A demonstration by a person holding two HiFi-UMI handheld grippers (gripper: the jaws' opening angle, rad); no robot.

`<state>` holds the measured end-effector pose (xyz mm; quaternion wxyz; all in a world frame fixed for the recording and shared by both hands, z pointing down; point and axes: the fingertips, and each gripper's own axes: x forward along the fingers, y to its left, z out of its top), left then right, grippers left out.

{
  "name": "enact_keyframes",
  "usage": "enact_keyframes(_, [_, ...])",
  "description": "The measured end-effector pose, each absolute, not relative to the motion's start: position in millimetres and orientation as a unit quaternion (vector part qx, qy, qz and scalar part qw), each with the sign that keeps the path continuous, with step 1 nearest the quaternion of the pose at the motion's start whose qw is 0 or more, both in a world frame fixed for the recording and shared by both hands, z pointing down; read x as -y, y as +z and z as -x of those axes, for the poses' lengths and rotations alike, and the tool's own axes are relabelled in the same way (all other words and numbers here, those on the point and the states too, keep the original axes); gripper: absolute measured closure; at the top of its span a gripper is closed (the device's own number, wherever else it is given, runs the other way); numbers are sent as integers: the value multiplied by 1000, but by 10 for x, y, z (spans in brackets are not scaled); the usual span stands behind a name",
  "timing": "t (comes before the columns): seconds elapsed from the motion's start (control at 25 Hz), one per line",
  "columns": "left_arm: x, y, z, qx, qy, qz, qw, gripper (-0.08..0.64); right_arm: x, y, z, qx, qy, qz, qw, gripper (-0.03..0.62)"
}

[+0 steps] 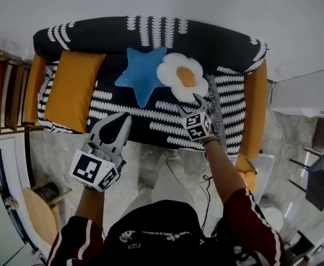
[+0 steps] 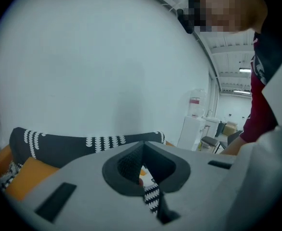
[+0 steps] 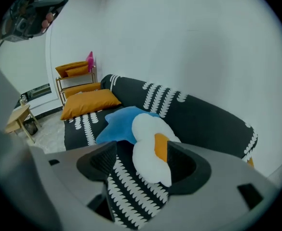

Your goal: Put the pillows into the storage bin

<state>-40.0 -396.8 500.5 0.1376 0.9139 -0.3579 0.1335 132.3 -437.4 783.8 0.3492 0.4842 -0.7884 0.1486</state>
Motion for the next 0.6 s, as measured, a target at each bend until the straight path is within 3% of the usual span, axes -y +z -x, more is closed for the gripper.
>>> enact_keyframes(0.6, [4532,5832,421,380,175,-884,209,558,5048,9165,-1164,784,153,-431,420,241])
